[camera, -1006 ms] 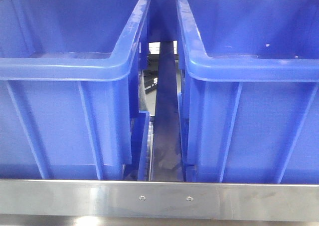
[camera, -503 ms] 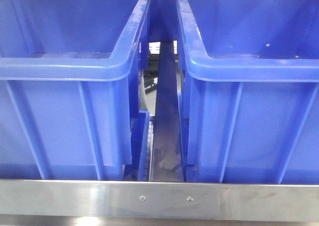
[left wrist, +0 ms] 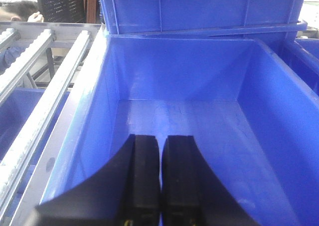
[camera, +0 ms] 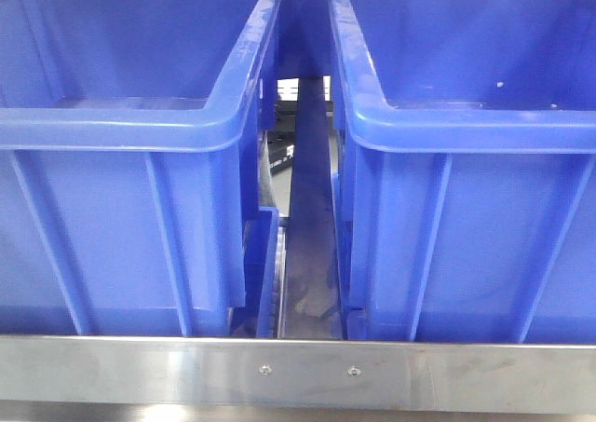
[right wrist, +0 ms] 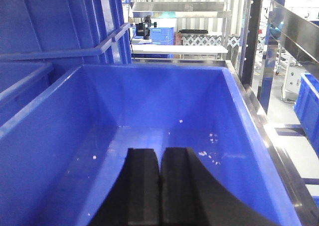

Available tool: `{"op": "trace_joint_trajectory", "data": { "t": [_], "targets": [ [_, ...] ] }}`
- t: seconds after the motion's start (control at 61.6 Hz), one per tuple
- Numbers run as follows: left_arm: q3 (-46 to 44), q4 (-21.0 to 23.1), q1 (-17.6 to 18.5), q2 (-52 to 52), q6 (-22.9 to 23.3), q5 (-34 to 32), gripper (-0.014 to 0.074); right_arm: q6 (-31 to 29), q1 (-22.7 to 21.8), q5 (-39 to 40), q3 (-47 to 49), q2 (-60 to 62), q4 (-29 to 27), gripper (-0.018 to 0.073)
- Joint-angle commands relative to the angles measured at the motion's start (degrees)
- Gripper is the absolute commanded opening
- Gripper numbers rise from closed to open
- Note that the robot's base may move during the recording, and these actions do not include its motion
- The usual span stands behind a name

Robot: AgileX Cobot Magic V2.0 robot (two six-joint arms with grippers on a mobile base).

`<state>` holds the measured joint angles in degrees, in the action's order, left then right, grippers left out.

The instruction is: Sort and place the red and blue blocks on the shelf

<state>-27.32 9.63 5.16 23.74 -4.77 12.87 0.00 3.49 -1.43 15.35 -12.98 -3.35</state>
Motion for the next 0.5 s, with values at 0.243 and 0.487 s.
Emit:
{"op": "trace_joint_trajectory", "data": {
  "t": [0.243, 0.487],
  "targets": [
    [-1.5, 0.7, -0.1, 0.4, 0.0, -4.1, 0.0124, -0.6, -0.3, 5.1, -10.9, 11.9, -0.2, 0.0056],
    [-1.5, 0.7, -0.1, 0.5, 0.0, -4.0, 0.0124, 1.1, -0.4, 7.4, -15.8, 14.8, -0.2, 0.0056]
  ]
}}
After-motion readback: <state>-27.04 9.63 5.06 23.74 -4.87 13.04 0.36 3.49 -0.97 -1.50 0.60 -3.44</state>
